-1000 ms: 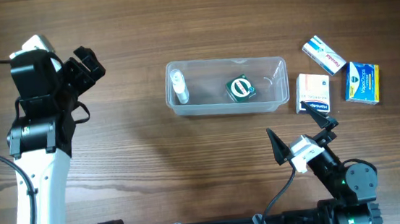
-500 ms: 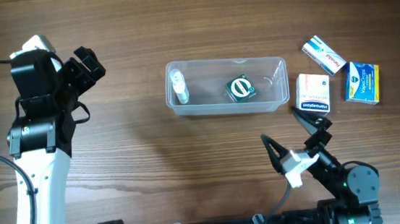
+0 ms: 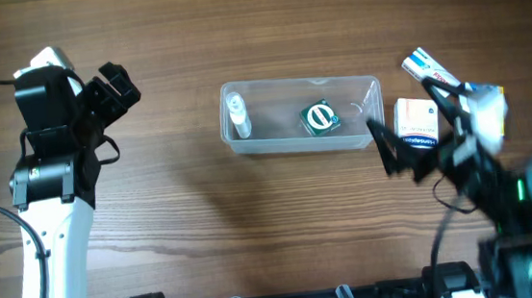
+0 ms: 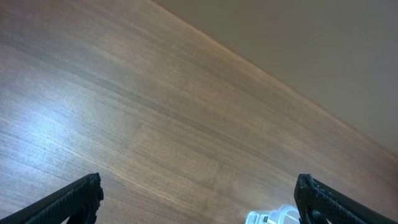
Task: Pack container
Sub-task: 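Reach the right gripper into the container toward the green box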
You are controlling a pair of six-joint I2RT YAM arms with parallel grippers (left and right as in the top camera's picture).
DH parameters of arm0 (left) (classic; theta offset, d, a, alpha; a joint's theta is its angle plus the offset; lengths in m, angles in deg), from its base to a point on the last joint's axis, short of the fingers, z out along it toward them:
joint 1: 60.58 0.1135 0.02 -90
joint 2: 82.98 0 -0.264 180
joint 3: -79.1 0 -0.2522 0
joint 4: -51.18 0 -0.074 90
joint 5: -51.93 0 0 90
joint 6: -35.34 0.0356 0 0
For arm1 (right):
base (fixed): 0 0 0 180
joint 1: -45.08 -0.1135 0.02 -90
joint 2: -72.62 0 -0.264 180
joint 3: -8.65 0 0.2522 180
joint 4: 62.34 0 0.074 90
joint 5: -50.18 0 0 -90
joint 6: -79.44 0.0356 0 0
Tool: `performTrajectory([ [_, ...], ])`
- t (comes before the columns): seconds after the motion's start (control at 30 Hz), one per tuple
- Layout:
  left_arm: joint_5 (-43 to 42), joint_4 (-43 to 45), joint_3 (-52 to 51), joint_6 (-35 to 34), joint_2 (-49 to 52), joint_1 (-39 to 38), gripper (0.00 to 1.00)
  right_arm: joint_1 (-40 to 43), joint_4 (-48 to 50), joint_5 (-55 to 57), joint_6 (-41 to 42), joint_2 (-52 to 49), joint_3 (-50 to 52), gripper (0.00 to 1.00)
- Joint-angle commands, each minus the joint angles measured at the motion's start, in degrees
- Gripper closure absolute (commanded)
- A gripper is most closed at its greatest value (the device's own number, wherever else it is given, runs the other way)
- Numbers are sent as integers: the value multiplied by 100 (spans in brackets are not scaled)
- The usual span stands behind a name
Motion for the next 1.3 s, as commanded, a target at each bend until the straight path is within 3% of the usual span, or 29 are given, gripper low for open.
performTrajectory([
  [0.0,-68,11,46,31,20,31,0,-15,-968,-133,549,-1622,-1327,0],
  [0.1,-68,9,46,31,20,31,0,-120,-1895,-105,-94,-2809,-2374,0],
  [0.17,-68,11,46,31,20,31,0,-146,-1974,-116,-446,-3154,-2496,0],
  [0.27,-68,11,46,31,20,31,0,-146,-2090,-459,249,-3574,-2496,0],
  [0.33,-68,9,46,31,20,33,0,-179,-2100,-468,295,-3742,-2498,1],
  [0.4,-68,11,46,31,20,31,0,-378,-2437,356,304,-3816,-2500,4],
  [0.47,-68,11,46,31,20,33,0,-876,-2769,1648,299,-3956,-2500,0],
  [0.57,-68,11,46,31,20,31,0,-1401,-2817,2592,669,-4148,-2500,0],
  [0.73,-68,11,46,31,20,31,0,-1517,-2865,2330,890,-4704,-2500,3],
  [0.93,-68,9,46,31,20,31,0,-1759,-2822,2627,531,-5685,-2507,5],
  [1.27,-68,11,46,31,20,31,0,-1939,-2533,3189,-271,-6317,-2507,1],
])
